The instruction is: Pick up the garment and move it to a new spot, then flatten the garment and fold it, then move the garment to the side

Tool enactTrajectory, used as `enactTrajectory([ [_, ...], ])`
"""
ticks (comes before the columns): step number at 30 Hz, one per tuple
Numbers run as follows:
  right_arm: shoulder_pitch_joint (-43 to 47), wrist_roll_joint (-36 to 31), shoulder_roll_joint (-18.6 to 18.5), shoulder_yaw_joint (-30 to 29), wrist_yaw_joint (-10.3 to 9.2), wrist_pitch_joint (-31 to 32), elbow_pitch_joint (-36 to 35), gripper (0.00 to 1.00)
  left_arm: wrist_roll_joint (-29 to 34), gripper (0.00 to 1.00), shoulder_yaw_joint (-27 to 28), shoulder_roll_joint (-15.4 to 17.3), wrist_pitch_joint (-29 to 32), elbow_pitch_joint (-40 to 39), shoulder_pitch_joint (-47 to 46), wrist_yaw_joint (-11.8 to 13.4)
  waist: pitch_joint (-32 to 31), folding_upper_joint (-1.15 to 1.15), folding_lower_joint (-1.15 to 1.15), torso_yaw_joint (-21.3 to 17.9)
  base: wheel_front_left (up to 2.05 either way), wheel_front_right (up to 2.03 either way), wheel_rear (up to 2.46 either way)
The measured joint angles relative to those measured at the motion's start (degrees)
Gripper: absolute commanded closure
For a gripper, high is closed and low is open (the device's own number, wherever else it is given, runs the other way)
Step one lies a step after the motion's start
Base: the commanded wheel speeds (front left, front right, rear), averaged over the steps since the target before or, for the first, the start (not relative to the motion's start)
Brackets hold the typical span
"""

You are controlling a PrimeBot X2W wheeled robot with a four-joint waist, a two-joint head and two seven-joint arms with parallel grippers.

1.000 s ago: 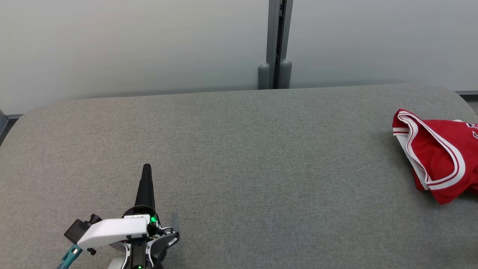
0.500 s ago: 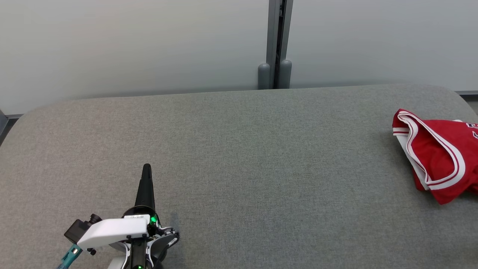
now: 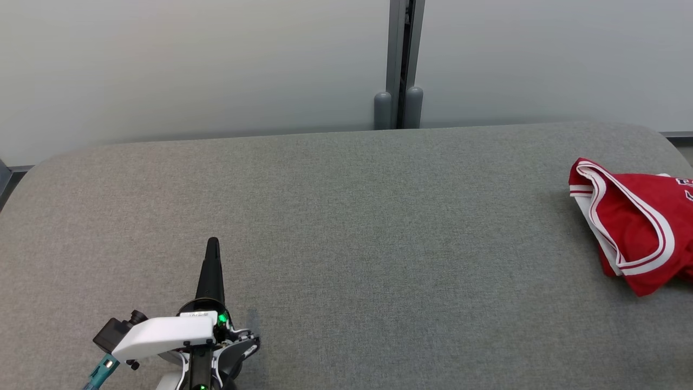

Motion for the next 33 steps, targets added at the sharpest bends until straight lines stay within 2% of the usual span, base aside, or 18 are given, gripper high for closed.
enactTrajectory([
  [33,0.0,0.02,-0.07,0.13,0.0,-0.01,0.0,1.0,0.0,1.0,0.0,0.0,0.0,0.0,0.0,0.0,0.0,0.0,0.0,0.0,0.0,0.0,0.0],
])
